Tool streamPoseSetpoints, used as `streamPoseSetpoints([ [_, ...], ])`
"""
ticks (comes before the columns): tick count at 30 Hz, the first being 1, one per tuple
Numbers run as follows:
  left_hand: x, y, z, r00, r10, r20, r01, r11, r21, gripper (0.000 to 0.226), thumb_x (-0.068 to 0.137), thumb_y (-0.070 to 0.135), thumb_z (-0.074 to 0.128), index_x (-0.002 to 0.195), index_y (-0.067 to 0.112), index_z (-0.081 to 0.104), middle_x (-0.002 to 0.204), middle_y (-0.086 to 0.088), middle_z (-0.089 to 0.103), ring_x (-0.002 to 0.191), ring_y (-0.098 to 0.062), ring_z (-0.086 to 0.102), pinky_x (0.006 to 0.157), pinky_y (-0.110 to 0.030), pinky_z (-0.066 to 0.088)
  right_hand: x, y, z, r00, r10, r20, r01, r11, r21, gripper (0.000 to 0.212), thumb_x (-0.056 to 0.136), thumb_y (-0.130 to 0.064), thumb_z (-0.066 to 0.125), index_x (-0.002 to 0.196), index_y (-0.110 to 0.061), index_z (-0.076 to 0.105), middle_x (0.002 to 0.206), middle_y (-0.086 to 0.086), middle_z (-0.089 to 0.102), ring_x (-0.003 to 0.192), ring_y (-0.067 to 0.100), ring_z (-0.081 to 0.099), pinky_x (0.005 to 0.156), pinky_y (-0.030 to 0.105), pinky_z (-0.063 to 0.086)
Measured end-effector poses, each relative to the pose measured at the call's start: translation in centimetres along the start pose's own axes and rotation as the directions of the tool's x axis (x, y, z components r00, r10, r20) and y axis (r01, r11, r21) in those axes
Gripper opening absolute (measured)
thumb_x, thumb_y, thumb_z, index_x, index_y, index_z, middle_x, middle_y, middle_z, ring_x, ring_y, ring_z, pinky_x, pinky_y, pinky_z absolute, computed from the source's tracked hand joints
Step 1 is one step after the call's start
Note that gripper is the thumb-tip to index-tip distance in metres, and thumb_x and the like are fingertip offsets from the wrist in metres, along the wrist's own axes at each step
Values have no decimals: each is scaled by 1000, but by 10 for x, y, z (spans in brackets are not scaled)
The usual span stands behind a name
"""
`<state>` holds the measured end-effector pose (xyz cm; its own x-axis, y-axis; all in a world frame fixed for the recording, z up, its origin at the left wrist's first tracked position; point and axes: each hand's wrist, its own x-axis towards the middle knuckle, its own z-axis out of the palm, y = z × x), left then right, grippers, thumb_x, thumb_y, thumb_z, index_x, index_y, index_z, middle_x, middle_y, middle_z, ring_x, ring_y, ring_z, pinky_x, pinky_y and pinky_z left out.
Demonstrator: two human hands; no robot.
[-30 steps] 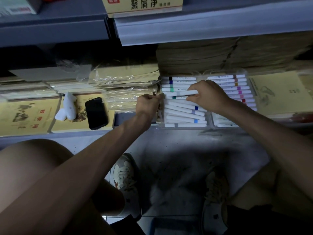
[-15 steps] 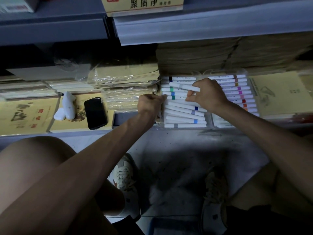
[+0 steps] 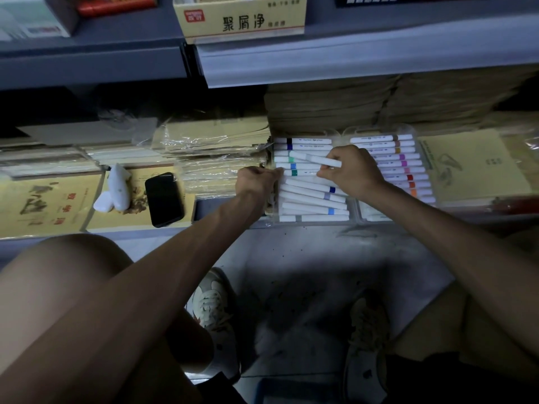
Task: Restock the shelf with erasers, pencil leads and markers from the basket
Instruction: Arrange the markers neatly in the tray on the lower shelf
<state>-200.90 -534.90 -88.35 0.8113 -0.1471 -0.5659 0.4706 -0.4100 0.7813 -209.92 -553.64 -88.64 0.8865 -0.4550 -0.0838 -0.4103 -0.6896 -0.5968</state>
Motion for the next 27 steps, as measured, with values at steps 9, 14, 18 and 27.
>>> streamPoseSetpoints([
  [9,-5,2,-1,1000,-12,-9,12,1000,-22,27,88,25,82,76,16,59,66,1,59,34,-6,42,33,-10,28,-5,-8,-4,998,62,10,-62,997,42,17,86,-37,76,88,-22,68,80,-9,69,78,13,66,69,32,52],
  [14,-11,-9,-7,960,256,-117,-231,953,196,9,96,22,65,92,15,64,72,5,64,61,-10,59,41,-13,39,-13,-12,-7,990,4,141,3,999,-48,19,102,-34,48,112,-17,50,90,2,64,82,24,61,68,37,43],
  [18,-13,-20,-12,816,572,79,-523,675,520,14,96,33,60,102,26,71,87,5,72,76,-15,68,63,-28,53,-19,-9,-9,970,-107,220,120,992,-48,18,107,-31,39,114,-15,46,101,7,66,91,27,62,77,40,50],
  [27,-9,-23,-13,765,610,206,-575,503,646,23,94,45,64,110,34,76,103,6,72,90,-18,68,69,-27,46,-17,-1,-7,961,-207,184,223,973,-67,12,101,-23,58,111,-18,60,103,-5,66,98,18,63,83,37,52],
])
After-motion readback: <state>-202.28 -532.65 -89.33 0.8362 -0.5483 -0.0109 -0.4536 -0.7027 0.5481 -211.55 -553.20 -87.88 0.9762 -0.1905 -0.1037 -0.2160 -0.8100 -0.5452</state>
